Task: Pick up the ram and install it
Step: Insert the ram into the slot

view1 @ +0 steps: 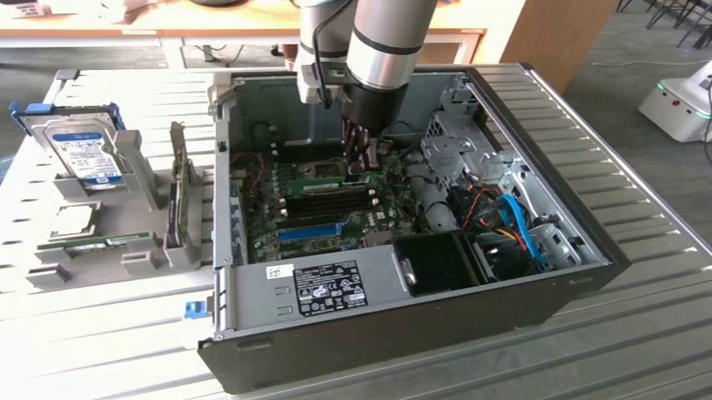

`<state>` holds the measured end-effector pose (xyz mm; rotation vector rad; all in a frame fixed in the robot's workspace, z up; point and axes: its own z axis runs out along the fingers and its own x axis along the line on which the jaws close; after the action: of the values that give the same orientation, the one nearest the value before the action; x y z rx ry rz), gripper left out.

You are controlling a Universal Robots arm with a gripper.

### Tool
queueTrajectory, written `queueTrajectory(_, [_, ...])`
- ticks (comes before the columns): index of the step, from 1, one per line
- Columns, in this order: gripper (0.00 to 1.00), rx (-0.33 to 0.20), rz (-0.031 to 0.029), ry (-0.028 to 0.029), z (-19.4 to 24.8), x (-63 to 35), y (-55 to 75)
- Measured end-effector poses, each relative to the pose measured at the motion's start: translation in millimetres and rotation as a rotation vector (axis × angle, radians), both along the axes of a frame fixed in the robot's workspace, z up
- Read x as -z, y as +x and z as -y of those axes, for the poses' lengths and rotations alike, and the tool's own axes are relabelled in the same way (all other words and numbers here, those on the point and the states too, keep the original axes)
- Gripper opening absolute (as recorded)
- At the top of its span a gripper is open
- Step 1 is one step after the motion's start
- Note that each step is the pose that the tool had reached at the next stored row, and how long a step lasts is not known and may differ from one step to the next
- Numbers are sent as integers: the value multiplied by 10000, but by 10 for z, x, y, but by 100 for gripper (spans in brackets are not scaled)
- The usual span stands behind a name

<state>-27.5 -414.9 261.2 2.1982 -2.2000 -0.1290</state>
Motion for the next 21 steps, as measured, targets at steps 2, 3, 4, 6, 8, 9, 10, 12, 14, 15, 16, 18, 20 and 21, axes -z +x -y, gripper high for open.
queueTrajectory(2, [12, 0, 0, 1, 0, 19, 0])
queueTrajectory(3, [12, 1, 0, 0, 0, 28, 0])
queueTrajectory(4, [12, 0, 0, 1, 0, 37, 0])
queueTrajectory(6, [12, 0, -1, 0, 0, 54, 0])
queueTrajectory(8, [12, 0, 0, 0, 0, 72, 0])
queueTrajectory(9, [12, 0, 0, 1, 0, 80, 0])
queueTrajectory(10, [12, 0, 0, 1, 0, 87, 0])
queueTrajectory(12, [12, 0, 0, 1, 0, 100, 0])
queueTrajectory(14, [12, 0, 0, 0, 0, 112, 0])
queueTrajectory(15, [12, 0, 0, -1, 0, 115, 0])
queueTrajectory(16, [12, 0, -1, -3, 0, 114, 0])
queueTrajectory(18, [12, 0, -1, -2, 0, 115, 0])
queueTrajectory(20, [12, 0, 0, 1, 1, 116, 0])
queueTrajectory(21, [12, 1, 1, 3, 3, 117, 0])
